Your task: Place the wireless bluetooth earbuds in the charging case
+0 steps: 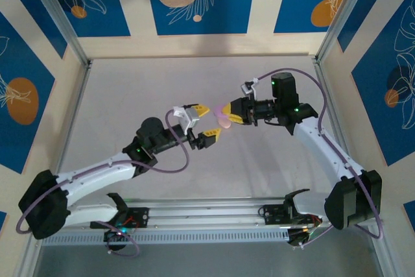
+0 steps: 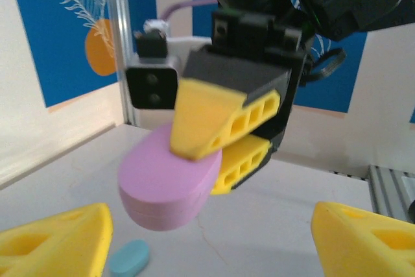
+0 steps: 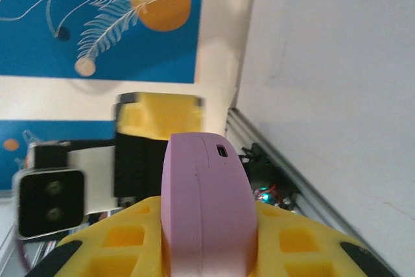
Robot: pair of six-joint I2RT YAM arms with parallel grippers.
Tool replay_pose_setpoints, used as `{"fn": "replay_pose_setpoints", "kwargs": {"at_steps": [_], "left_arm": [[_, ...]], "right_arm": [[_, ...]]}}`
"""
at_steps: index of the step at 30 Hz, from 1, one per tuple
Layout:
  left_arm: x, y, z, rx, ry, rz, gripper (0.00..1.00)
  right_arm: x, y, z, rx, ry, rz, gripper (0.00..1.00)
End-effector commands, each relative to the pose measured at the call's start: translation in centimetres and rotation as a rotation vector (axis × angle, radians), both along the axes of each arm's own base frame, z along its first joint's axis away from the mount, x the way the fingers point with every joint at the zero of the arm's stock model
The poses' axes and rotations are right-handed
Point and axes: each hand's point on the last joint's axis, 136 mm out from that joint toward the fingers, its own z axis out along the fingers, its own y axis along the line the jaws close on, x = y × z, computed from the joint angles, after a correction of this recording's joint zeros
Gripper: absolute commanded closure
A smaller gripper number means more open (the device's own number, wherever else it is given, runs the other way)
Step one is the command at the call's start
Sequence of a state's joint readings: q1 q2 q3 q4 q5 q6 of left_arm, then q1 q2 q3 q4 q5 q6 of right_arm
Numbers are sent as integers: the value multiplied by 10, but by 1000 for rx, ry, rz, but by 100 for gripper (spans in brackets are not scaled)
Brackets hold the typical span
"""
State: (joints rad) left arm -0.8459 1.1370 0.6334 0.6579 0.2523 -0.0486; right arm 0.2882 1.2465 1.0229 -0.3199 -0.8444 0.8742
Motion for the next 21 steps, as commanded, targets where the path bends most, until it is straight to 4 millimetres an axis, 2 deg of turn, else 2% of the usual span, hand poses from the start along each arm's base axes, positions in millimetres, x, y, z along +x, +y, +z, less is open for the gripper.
{"fn": "replay_pose_setpoints", "kwargs": {"at_steps": [1,5,10,17,21], "left_arm": [[6,20,0,14,-16,117,18],[12,43,3,21,3,232,16],[14,59,5,23,32,297,12],[13,67,6,6,36,325,11],[13,67,7,9,37,322,4]], "right_arm": [[9,-7,-49,-113,81,-67,87],[13,-1,-105,-192,181,-74,87],[16,12,-157,-249,279,-77,86],[26,30,-202,-306,341,-74,85],[28,36,-222,-349,368,-70,83]]}}
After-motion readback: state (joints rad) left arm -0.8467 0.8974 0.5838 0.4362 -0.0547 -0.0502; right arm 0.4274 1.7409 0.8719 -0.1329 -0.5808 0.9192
